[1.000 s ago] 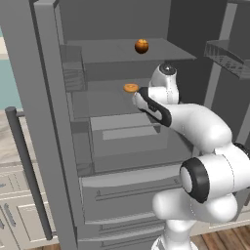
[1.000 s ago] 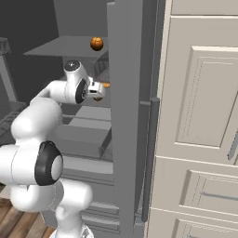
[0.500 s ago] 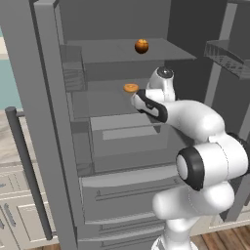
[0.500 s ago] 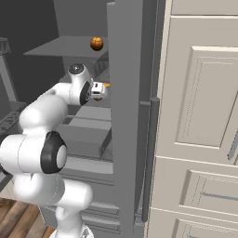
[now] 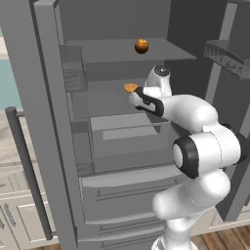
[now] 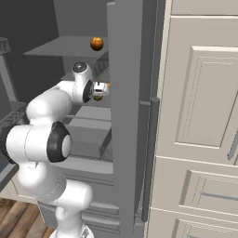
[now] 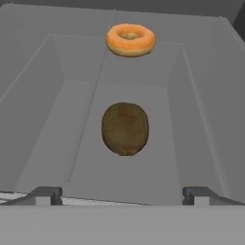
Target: Pick up the kiwi and orange from the fridge and place one fruit on each plate on the dining counter.
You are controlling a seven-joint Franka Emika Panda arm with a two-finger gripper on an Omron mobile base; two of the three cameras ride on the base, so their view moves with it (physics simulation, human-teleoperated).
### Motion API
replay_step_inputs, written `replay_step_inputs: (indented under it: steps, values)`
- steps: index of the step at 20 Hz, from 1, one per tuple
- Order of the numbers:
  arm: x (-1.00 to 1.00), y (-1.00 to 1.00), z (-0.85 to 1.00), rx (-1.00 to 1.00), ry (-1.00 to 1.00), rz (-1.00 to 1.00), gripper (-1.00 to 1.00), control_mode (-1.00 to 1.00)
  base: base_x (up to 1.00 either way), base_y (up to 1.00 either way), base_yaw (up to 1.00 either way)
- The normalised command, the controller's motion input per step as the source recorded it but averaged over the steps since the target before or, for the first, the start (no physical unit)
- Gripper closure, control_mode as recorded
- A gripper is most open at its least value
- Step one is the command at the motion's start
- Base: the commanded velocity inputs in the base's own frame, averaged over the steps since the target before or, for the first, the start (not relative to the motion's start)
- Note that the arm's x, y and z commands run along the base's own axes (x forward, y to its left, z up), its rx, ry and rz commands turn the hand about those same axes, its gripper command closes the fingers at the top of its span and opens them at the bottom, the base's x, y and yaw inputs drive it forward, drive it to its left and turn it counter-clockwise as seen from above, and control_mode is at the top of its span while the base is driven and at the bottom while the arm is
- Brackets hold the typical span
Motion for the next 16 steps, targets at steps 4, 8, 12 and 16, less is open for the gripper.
replay_step_inputs:
  steps: [4, 8, 12, 16]
  values:
    - [0.21, 0.00, -0.09, 0.00, 0.00, 0.00, -1.00, -1.00, 0.00, 0.00, 0.00]
    - [0.15, 0.00, -0.19, 0.00, 0.00, 0.00, -1.00, -1.00, 0.00, 0.00, 0.00]
    - [0.18, 0.00, -0.23, 0.00, 0.00, 0.00, -1.00, -1.00, 0.00, 0.00, 0.00]
    - [0.22, 0.00, -0.21, 0.00, 0.00, 0.00, -1.00, -1.00, 0.00, 0.00, 0.00]
